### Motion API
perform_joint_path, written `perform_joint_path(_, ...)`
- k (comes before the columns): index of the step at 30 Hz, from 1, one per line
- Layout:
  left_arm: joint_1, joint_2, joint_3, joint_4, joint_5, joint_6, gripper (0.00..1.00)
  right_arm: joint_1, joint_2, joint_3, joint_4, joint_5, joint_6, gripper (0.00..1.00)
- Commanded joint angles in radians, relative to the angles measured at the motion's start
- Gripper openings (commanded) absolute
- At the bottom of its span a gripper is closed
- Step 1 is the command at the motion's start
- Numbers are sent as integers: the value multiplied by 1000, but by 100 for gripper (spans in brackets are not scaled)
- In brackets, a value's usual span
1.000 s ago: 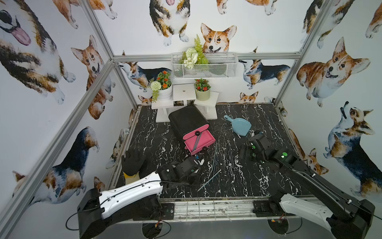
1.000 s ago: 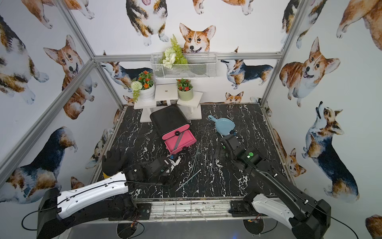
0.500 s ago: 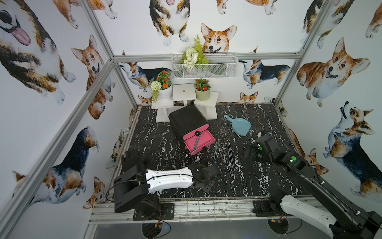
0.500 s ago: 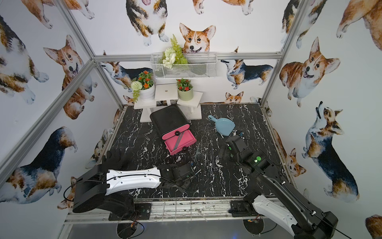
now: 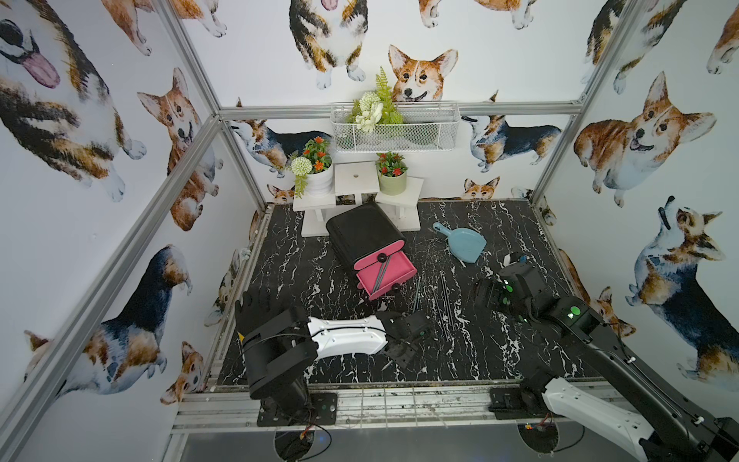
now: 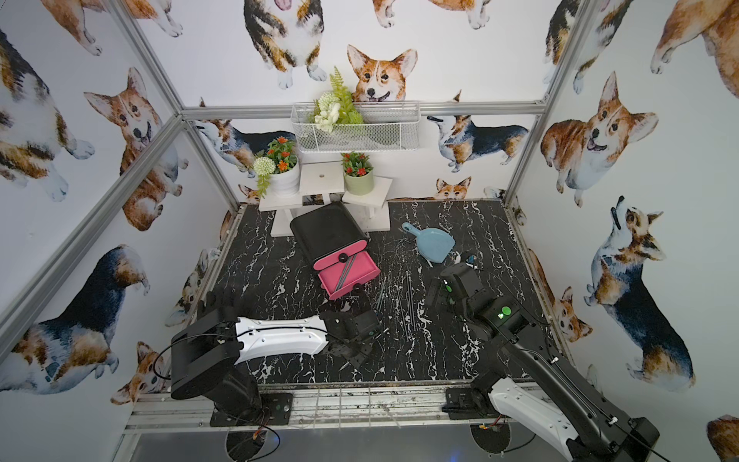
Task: Please place the pencils in the drawer according to their color
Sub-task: Pick up the pencil from the center of the board.
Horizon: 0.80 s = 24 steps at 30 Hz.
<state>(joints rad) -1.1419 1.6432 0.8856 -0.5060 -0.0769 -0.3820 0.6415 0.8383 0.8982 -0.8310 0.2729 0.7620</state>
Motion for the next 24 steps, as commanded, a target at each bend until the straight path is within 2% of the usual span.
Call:
perform_joint_path(1,8,12,-10,-7,82,-15,24,1,-6,13,-22,37,-6,95)
perform_joint_path(3,11,12,-6,-15,91,-17,19,1,-10,14,-23,44,-7,100)
perform_joint_path(8,20,37,-1,-26,98,-21,0,1,-23,25,-33,67,-14,100)
perform_joint_path(15,34,24,13,-59,77,-36,0,1,-33,38,-43,84,-26,100)
perform_joint_path(21,60,-144,99,-185,51,-78,0,1,-29,38,-43,91,-36,100)
perform_joint_path(24,99,-216,163,-276,85,-113,0,1,-27,45,-42,94,-41,100)
